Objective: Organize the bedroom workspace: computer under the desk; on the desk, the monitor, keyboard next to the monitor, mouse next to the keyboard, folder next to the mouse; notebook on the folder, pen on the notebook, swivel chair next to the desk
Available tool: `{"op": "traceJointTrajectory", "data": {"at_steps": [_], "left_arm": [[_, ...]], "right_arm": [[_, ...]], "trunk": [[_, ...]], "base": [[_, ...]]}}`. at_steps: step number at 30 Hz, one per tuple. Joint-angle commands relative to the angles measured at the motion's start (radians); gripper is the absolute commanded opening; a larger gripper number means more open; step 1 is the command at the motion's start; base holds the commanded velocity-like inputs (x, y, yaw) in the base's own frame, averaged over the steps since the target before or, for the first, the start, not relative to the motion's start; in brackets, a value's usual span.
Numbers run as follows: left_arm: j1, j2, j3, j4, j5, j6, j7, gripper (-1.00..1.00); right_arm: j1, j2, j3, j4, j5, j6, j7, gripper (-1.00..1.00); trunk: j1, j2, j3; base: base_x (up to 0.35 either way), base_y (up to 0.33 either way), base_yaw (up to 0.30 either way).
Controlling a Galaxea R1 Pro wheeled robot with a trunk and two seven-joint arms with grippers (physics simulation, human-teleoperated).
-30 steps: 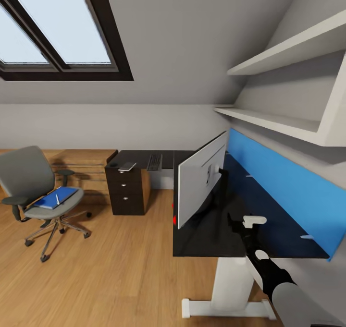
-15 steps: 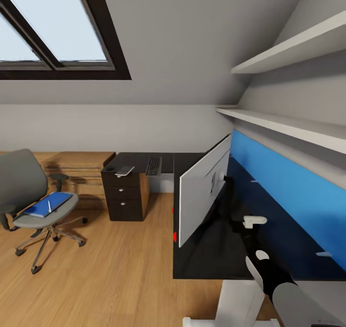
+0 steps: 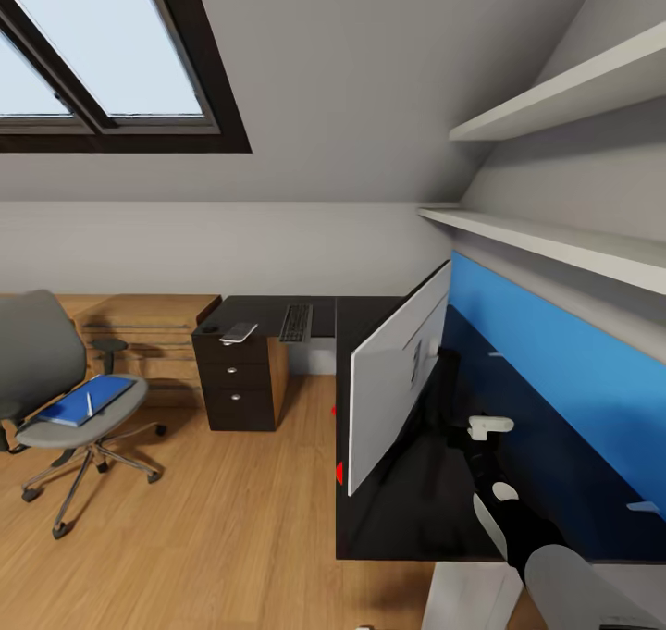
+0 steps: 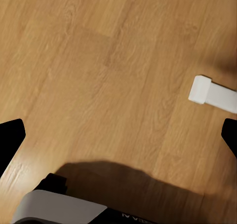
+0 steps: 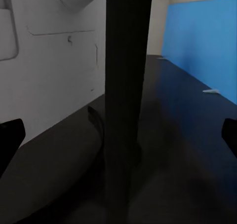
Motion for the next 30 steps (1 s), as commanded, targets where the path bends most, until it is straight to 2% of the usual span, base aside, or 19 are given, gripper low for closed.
{"op": "traceJointTrajectory", "data": {"at_steps": [1,6,24,30], "left_arm": [[-0.001,0.001,-0.003,-0.002,0.002,0.004,0.007,1.00],[-0.001,0.000,-0.003,-0.002,0.002,0.004,0.007,1.00],[-0.001,-0.002,-0.003,0.000,0.002,0.004,0.007,1.00],[-0.001,-0.002,-0.003,0.000,0.002,0.004,0.007,1.00]], "right_arm": [[-0.001,0.000,0.000,0.001,-0.001,-0.003,-0.002,1.00],[-0.001,0.000,0.000,0.001,-0.002,-0.001,-0.002,1.00],[-0.001,-0.003,-0.005,0.004,-0.003,0.006,-0.005,1.00],[-0.001,-0.019,-0.007,0.022,-0.004,0.009,-0.009,1.00]], "trunk": [[0.000,-0.001,-0.001],[0.000,-0.001,-0.001],[0.000,-0.001,-0.001],[0.000,-0.001,-0.001]], "base": [[0.157,0.000,0.000],[0.219,0.000,0.000],[0.064,0.000,0.000],[0.012,0.000,0.000]]}}
